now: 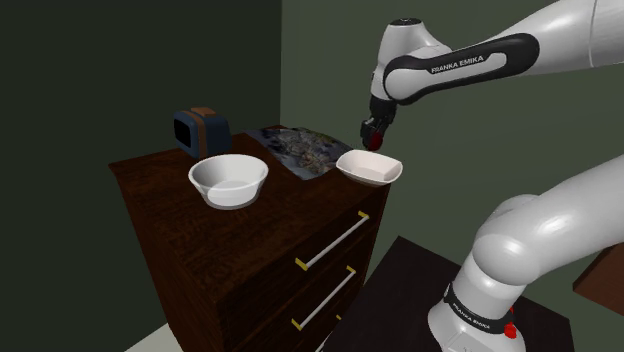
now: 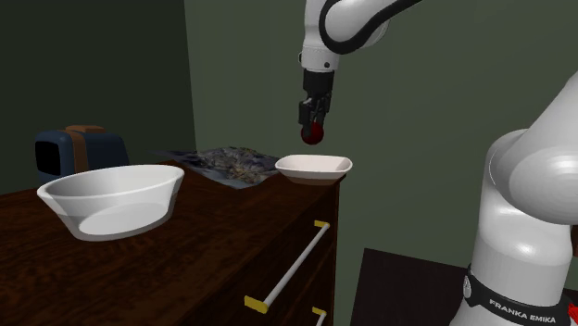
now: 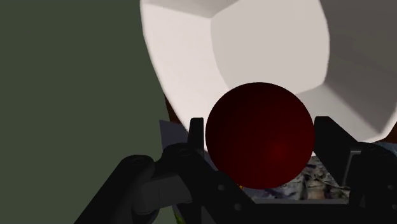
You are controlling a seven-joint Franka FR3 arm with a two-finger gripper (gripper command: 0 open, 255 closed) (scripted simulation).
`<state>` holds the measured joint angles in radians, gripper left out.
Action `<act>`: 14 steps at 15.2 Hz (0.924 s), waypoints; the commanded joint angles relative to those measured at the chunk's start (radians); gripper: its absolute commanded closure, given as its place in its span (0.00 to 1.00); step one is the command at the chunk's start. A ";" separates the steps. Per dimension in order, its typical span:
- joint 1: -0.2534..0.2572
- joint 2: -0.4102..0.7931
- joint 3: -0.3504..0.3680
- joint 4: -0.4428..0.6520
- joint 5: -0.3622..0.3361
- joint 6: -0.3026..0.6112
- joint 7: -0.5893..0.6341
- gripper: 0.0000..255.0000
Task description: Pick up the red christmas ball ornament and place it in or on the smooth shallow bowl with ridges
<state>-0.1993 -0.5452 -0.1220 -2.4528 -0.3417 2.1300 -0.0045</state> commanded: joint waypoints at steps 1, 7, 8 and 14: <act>-0.004 0.002 -0.006 -0.022 -0.007 0.025 0.000 1.00; -0.011 0.024 -0.011 -0.086 -0.025 0.109 0.022 1.00; -0.013 0.029 -0.012 -0.096 -0.029 0.124 0.027 1.00; -0.015 0.035 -0.013 -0.108 -0.033 0.142 0.032 1.00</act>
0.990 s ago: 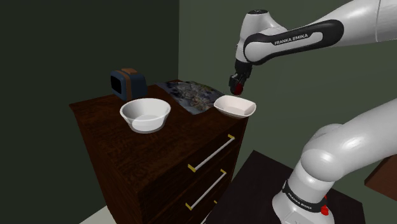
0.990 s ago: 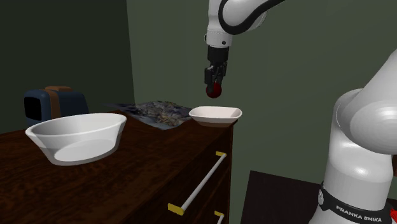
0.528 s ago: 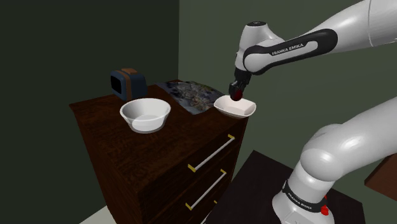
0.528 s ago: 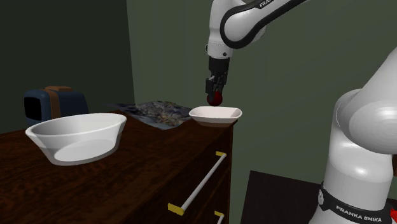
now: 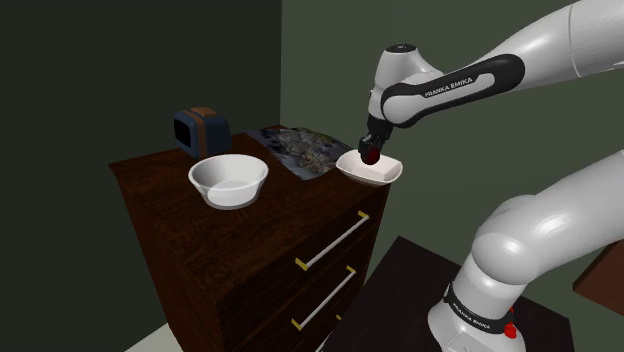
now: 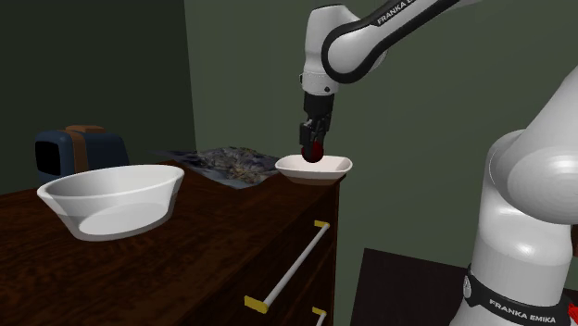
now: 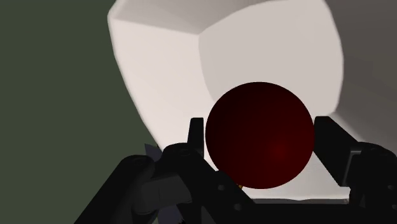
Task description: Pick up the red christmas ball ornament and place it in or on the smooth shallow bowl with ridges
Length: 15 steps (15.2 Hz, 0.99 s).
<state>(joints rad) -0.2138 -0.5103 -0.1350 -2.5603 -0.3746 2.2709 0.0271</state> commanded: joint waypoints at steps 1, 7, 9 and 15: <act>0.000 0.000 0.000 0.000 0.000 0.001 0.000 1.00; 0.000 0.000 0.000 0.000 0.000 0.001 0.000 0.00; 0.000 0.000 0.000 0.000 0.000 0.001 0.000 0.00; 0.018 -0.074 0.027 0.065 0.032 -0.142 -0.013 0.00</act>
<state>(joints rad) -0.1960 -0.5782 -0.1086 -2.4973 -0.3438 2.1377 0.0155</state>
